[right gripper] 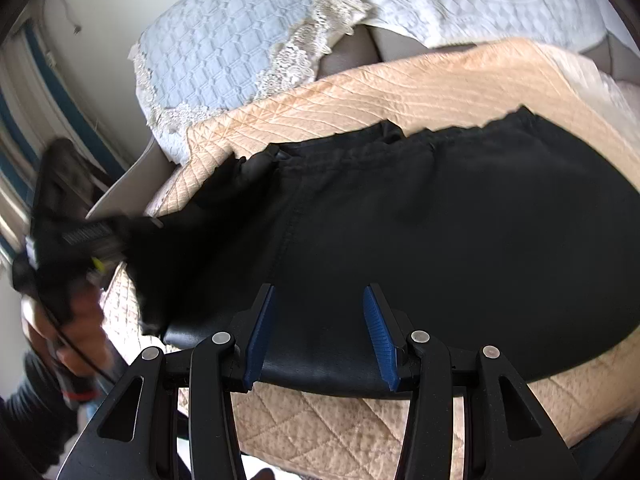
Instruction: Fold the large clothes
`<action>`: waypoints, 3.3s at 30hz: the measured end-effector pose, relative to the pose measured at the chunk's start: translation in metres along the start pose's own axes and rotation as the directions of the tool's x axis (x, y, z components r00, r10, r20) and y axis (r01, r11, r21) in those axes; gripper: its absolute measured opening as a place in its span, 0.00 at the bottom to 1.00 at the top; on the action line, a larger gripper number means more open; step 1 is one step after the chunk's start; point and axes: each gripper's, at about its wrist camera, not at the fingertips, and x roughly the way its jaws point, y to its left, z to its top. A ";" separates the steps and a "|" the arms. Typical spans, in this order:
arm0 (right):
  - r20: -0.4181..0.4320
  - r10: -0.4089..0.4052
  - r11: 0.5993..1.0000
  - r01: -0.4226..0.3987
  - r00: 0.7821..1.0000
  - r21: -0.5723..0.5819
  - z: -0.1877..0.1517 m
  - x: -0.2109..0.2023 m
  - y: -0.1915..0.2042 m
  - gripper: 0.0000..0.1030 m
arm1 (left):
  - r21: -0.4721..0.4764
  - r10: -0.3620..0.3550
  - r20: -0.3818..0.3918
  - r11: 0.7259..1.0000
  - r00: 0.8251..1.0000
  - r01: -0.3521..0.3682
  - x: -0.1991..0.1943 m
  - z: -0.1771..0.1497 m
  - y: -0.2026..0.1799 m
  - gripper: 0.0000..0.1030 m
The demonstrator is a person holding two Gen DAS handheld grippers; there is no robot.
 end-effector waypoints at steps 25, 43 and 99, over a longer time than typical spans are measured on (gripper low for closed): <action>-0.189 0.269 0.960 -0.246 0.944 0.136 0.060 0.110 0.054 0.10 | -0.077 0.071 0.089 0.995 0.993 -0.064 -0.061 -0.028 0.078 0.27; -0.055 0.150 0.958 -0.131 0.987 0.256 0.032 0.051 -0.038 0.09 | 0.083 0.070 0.056 0.994 0.996 -0.074 -0.016 -0.032 0.024 0.27; 0.050 -0.017 0.992 0.022 0.999 -0.121 0.047 -0.004 0.020 0.09 | 0.145 0.176 0.129 0.970 0.976 -0.194 -0.045 -0.032 0.012 0.28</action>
